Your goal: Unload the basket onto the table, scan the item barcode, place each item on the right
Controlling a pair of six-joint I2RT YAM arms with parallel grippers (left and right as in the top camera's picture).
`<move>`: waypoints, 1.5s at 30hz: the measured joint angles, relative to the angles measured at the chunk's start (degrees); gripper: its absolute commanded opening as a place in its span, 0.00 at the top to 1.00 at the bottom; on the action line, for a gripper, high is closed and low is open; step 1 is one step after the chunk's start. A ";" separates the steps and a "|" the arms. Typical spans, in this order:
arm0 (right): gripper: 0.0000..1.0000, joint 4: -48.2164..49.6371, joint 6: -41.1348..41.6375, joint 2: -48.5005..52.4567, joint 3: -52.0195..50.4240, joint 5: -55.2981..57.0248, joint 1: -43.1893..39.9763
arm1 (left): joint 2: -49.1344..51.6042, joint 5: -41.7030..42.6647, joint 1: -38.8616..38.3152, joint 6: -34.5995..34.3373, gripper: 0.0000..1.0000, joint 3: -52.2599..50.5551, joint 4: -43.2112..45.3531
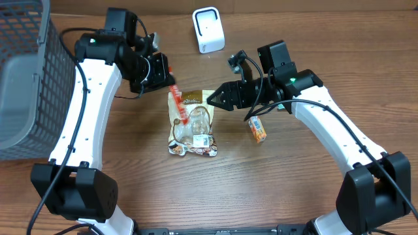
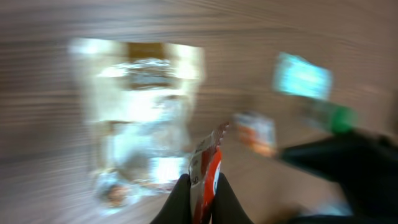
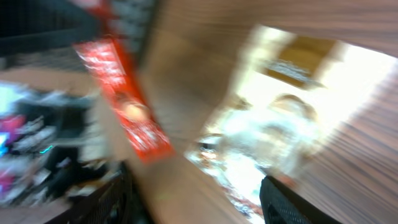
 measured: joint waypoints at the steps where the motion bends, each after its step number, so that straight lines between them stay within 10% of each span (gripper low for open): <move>1: 0.33 -1.90 -0.20 0.00 0.00 4.92 -0.02 | 0.00 -5.11 -0.57 -0.74 0.96 0.00 -0.79; 11: 0.33 -9.31 1.44 0.00 0.00 36.41 -0.20 | 5.38 -41.20 -15.74 -5.92 0.96 0.00 -3.56; 19: 0.33 -11.21 4.68 0.00 0.00 46.05 -5.60 | 17.51 -52.92 -26.40 -7.93 0.96 0.00 -1.20; 37: 0.30 -12.41 5.92 0.00 0.00 47.67 -12.46 | 20.87 -46.64 -29.22 -9.11 0.92 -0.02 -2.95; 45: 0.29 -12.39 5.95 0.00 0.00 47.67 -12.46 | 20.87 -41.09 -29.22 -7.04 0.59 0.33 -6.23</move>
